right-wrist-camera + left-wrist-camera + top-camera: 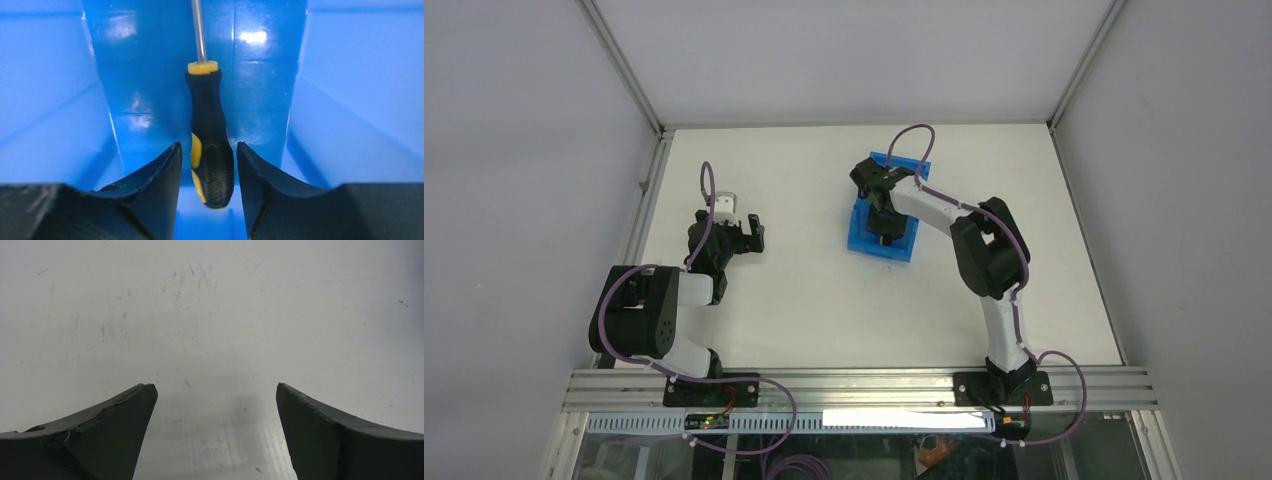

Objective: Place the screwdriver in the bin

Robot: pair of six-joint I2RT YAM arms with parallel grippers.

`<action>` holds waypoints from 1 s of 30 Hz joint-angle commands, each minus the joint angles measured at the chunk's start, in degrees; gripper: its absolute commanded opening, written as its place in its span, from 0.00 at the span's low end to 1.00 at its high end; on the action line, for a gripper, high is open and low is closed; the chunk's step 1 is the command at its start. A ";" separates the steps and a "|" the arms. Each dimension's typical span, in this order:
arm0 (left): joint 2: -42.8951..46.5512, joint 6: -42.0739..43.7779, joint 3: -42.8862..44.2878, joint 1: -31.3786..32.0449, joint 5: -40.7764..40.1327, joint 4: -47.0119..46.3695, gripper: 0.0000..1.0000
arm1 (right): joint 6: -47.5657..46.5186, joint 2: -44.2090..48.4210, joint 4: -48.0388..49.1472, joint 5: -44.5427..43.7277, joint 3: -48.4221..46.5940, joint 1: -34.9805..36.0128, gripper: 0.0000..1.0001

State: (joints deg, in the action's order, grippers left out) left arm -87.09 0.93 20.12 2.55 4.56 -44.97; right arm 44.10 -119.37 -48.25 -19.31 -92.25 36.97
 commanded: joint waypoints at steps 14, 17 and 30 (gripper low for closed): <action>0.89 -0.37 1.33 -0.17 -0.26 -1.96 0.99 | -10.87 16.31 -3.93 -14.79 -10.14 -2.79 0.80; 0.89 -0.33 1.33 -0.17 -0.25 -1.99 0.99 | -12.84 20.27 -4.75 -16.13 -6.81 -8.04 0.88; 0.95 -0.27 1.33 -0.13 -0.28 -1.96 0.99 | -22.03 40.75 3.53 -9.12 19.84 -34.76 0.99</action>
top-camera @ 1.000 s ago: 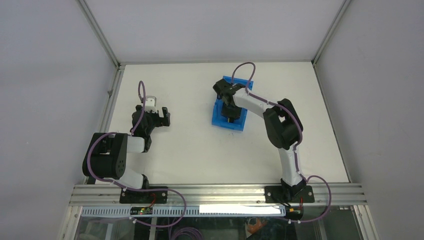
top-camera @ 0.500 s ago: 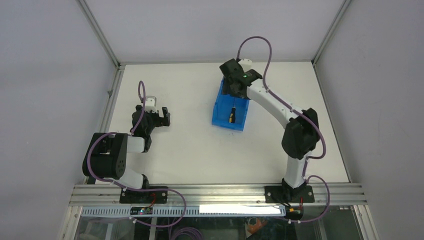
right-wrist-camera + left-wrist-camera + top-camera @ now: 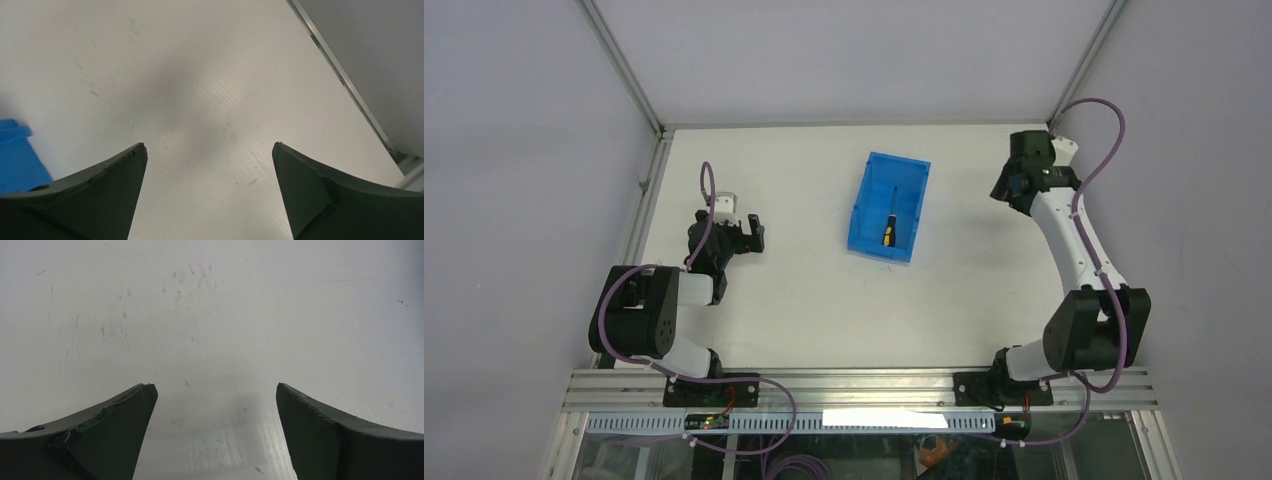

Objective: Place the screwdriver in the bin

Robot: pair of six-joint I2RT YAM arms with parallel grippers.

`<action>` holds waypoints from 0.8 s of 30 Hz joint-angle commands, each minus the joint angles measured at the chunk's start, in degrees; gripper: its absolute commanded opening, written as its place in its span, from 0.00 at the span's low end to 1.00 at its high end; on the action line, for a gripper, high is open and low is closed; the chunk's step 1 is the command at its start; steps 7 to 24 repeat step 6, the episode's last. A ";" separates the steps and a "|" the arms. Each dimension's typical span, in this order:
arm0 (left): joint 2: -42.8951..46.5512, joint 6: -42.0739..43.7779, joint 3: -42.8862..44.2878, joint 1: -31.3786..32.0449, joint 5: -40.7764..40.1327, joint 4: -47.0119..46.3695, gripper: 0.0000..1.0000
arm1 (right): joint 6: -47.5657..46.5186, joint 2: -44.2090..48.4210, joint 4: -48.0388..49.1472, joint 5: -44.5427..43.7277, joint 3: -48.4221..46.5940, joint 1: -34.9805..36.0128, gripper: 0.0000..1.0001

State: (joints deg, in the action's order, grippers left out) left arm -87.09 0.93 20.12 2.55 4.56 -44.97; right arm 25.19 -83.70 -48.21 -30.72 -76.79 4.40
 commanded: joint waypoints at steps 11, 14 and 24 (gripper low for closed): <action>0.88 -0.31 1.33 -0.16 -0.32 -1.97 0.99 | -2.67 8.06 5.74 4.06 7.79 -3.53 0.99; 0.88 -0.31 1.33 -0.16 -0.32 -1.97 0.99 | -2.67 8.06 5.74 4.06 7.79 -3.53 0.99; 0.88 -0.31 1.33 -0.16 -0.32 -1.97 0.99 | -2.67 8.06 5.74 4.06 7.79 -3.53 0.99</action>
